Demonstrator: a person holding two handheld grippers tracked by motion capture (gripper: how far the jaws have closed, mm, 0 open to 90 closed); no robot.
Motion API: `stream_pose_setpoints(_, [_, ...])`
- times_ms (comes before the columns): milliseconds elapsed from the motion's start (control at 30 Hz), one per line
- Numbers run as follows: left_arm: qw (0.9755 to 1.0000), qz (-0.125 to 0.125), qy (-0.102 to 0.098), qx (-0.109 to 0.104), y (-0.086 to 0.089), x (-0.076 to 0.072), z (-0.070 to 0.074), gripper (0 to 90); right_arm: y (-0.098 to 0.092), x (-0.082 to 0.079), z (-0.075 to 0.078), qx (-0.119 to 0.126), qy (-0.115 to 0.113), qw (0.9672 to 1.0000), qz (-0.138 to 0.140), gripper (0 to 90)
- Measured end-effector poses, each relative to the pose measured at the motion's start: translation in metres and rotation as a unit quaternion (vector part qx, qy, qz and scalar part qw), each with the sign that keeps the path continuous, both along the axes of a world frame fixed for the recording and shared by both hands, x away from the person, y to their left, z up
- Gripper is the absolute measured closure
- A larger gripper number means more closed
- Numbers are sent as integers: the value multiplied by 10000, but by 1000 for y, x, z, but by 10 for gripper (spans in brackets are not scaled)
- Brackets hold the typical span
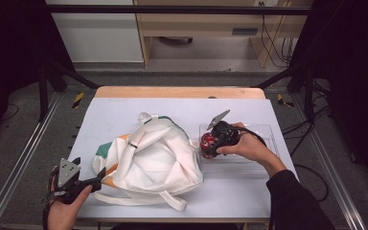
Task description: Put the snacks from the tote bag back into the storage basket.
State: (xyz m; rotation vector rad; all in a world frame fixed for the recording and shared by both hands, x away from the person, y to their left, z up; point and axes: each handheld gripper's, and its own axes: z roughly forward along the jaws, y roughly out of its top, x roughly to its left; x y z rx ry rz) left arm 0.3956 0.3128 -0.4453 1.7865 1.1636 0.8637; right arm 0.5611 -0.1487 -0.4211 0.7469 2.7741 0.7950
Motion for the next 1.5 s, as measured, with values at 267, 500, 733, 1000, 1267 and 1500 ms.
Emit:
stream_pose_setpoints(267, [10000,3,6,3,0,0,0,63,-3,-3,5,12,-111,9999,-130,141])
stream_pose_setpoints(500, [10000,23,0,-5,1,0,0,63,-6,-7,13,95,-120,9998,-157,134])
stream_pose_setpoints(733, [10000,23,0,-13,1,0,0,63,-8,-10,18,145,-137,9996,-188,120])
stream_pose_setpoints(1000, [10000,33,1,-18,1,-1,0,63,-9,-12,20,149,-156,9996,-189,115])
stream_pose_setpoints(1267, [10000,34,2,-18,1,-1,0,63,-11,-15,24,146,-205,9996,-149,112])
stream_pose_setpoints(1500, [10000,33,-2,-20,1,-1,0,63,-13,-19,29,173,-273,9993,-187,111])
